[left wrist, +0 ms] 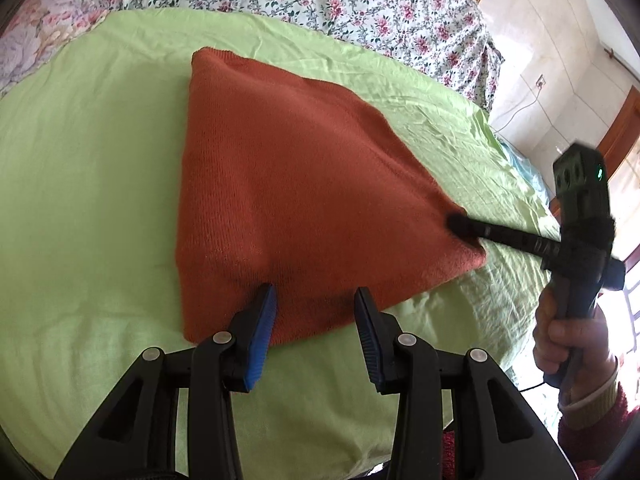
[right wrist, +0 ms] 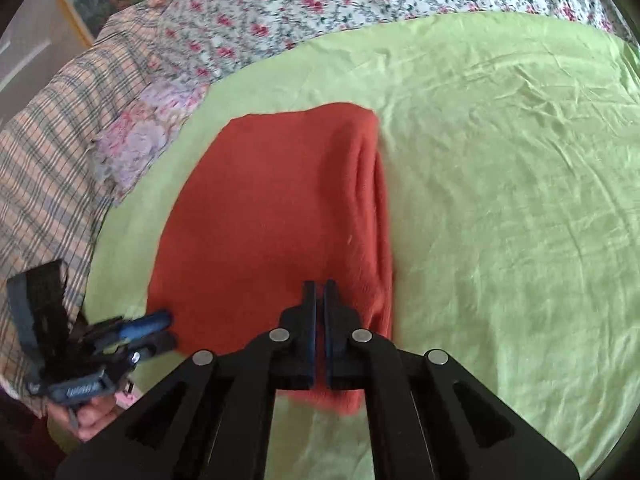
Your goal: Fold small clothes
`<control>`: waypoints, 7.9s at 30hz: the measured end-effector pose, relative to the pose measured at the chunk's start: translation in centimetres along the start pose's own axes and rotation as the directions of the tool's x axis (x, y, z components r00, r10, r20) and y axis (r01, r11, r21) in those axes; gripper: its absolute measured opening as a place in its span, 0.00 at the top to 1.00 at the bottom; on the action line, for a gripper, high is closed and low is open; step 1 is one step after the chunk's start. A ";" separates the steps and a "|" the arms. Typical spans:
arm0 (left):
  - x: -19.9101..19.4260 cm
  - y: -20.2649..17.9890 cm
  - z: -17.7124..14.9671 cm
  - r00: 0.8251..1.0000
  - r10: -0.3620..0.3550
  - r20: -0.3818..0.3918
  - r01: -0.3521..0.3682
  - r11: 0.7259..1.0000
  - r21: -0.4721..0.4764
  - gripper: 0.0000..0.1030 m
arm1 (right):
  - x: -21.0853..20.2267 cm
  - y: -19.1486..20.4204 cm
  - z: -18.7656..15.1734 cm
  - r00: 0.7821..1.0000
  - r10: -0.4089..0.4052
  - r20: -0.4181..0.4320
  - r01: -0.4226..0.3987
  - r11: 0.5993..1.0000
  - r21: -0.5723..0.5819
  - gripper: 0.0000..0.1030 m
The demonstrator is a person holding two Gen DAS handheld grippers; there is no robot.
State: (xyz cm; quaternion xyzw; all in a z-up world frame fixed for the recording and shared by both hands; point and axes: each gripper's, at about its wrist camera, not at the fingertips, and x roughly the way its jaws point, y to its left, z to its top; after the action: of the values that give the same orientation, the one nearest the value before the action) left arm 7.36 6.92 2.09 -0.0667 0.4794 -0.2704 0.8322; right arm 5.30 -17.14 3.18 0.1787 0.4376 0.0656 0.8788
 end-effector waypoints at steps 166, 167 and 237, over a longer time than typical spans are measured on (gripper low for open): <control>-4.3 -4.2 1.6 0.869 0.471 0.152 -0.486 0.870 0.080 0.02 | -0.9 4.8 0.6 0.997 -0.075 -0.003 0.072 0.963 -0.261 0.03; -4.4 -4.2 1.6 0.868 0.472 0.153 -0.487 0.869 0.081 0.02 | -0.9 4.8 0.6 0.997 -0.075 -0.002 0.072 0.962 -0.262 0.03; -2.7 -3.7 3.7 0.888 0.441 0.132 -0.456 0.882 0.122 0.02 | -0.6 5.0 2.2 0.998 -0.063 0.005 0.062 0.965 -0.256 0.03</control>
State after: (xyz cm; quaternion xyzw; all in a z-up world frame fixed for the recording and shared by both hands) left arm 7.96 4.66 7.52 0.0950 0.4176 -0.1018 0.8979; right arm 6.87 -13.27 6.74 0.0500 0.4323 0.0939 0.8954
